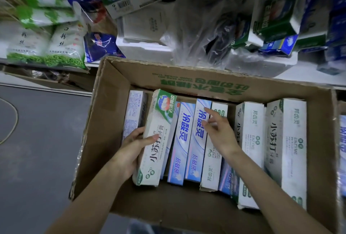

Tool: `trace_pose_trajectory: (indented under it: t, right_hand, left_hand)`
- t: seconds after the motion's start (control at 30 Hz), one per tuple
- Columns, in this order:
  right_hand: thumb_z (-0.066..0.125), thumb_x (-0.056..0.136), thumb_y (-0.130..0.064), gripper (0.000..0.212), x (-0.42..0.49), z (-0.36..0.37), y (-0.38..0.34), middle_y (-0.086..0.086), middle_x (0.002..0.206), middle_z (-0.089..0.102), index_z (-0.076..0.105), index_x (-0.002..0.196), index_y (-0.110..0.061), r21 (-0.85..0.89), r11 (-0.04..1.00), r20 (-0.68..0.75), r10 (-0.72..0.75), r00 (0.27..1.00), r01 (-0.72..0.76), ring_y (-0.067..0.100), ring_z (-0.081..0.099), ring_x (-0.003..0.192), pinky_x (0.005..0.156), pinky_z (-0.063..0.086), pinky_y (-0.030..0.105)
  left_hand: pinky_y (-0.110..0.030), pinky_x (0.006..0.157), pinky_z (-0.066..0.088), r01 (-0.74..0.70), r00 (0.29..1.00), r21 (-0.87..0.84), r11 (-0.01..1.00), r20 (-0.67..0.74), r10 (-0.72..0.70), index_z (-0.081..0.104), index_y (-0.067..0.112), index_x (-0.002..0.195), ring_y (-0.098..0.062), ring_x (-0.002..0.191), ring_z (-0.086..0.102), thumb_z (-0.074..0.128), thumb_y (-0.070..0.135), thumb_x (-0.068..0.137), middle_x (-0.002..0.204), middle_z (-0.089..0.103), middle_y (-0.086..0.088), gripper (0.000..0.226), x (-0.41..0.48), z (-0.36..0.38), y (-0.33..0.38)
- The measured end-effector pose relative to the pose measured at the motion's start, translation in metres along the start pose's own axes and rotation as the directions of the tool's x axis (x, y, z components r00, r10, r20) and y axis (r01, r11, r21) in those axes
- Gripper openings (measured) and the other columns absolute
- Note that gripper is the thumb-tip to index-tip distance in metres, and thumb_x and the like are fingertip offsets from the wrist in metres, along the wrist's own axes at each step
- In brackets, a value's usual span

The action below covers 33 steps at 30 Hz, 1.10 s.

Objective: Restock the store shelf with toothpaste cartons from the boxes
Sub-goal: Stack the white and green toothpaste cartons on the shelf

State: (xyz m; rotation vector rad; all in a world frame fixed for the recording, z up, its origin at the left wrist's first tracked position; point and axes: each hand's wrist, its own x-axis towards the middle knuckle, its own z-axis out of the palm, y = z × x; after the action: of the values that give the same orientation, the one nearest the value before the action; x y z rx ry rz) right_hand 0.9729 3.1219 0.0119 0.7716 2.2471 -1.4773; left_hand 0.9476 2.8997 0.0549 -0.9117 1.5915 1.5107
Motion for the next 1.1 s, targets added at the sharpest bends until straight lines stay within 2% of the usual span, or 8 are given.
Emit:
trace_pose_trajectory:
  t: [0.23,0.47,0.6,0.73,0.83,0.9,0.97,1.1]
  right_hand:
    - [0.055,0.095,-0.028,0.050,0.028,-0.009,0.000,0.010,0.100,0.051,0.039,0.143,-0.032,-0.070,0.997,0.098,0.019,0.995,-0.012,0.025,0.063,0.084,0.094,0.049,0.044]
    - [0.055,0.095,-0.031,0.060,0.041,-0.016,-0.008,0.006,0.081,0.057,0.028,0.148,-0.029,-0.101,0.991,0.165,0.103,0.981,-0.087,0.014,0.062,0.065,0.072,0.053,0.031]
    - [0.057,0.093,-0.034,0.051,0.048,-0.015,-0.014,0.002,0.073,0.054,0.039,0.139,-0.023,-0.090,0.983,0.153,0.172,0.973,-0.159,0.017,0.057,0.065,0.064,0.050,0.028]
    - [0.058,0.092,-0.037,0.043,0.040,-0.010,-0.009,0.002,0.080,0.047,0.046,0.128,-0.017,-0.184,0.977,0.143,0.132,0.981,-0.105,0.021,0.055,0.078,0.075,0.050,0.034]
    - [0.059,0.092,-0.036,0.039,0.030,-0.008,-0.012,0.008,0.101,0.042,0.046,0.124,-0.020,-0.240,0.970,0.102,0.069,0.992,-0.042,0.020,0.053,0.084,0.067,0.040,0.023]
    - [0.061,0.091,-0.034,0.035,0.024,-0.008,-0.016,0.009,0.111,0.037,0.049,0.120,-0.021,-0.251,0.967,0.046,0.043,0.998,-0.030,0.026,0.045,0.113,0.086,0.037,0.026]
    - [0.063,0.090,-0.033,0.032,0.017,-0.008,-0.022,0.008,0.119,0.036,0.049,0.115,-0.020,-0.218,0.976,0.019,0.022,1.000,-0.017,0.027,0.036,0.123,0.096,0.031,0.029]
    - [0.068,0.087,-0.026,0.027,0.001,-0.010,-0.028,0.001,0.114,0.042,0.046,0.102,-0.020,-0.094,0.992,-0.012,-0.091,0.996,0.089,0.010,0.046,0.096,0.084,0.035,0.022]
  left_hand:
    - [-0.034,0.069,0.051,-0.022,0.999,-0.022,1.000,0.038,0.023,0.061,0.020,0.121,-0.022,0.092,0.070,0.072,0.012,0.080,0.100,0.074,-0.008,0.043,0.008,-0.007,-0.005]
    - [-0.030,0.065,0.052,-0.026,0.997,-0.076,0.997,0.071,0.032,0.061,0.020,0.122,-0.019,0.091,0.072,0.067,0.012,0.085,0.105,0.073,-0.007,0.039,0.014,-0.007,-0.006]
    - [-0.025,0.059,0.055,-0.028,0.997,-0.085,0.996,0.069,0.034,0.061,0.021,0.123,-0.018,0.091,0.072,0.067,0.012,0.085,0.106,0.073,-0.007,0.039,0.013,-0.007,-0.008]
    - [-0.024,0.052,0.055,-0.033,0.999,-0.071,0.997,0.032,0.036,0.062,0.022,0.122,-0.019,0.089,0.072,0.068,0.014,0.086,0.105,0.073,-0.007,0.038,0.011,-0.008,-0.010]
    - [-0.025,0.053,0.054,-0.037,0.999,-0.060,0.998,0.014,0.038,0.061,0.023,0.122,-0.020,0.090,0.071,0.068,0.015,0.086,0.105,0.073,-0.008,0.037,0.008,-0.007,-0.012]
    - [-0.027,0.057,0.054,-0.043,0.999,-0.062,0.997,0.010,0.043,0.060,0.023,0.123,-0.021,0.092,0.071,0.068,0.016,0.086,0.107,0.072,-0.009,0.039,0.007,-0.008,-0.011]
    - [-0.028,0.060,0.054,-0.048,0.999,-0.063,0.997,0.010,0.048,0.059,0.023,0.125,-0.022,0.092,0.071,0.069,0.017,0.085,0.107,0.072,-0.009,0.041,0.005,-0.008,-0.011]
    - [-0.028,0.060,0.052,-0.050,0.999,-0.049,0.998,0.005,0.051,0.060,0.024,0.123,-0.019,0.088,0.070,0.068,0.017,0.087,0.106,0.072,-0.008,0.038,-0.001,-0.010,-0.009]
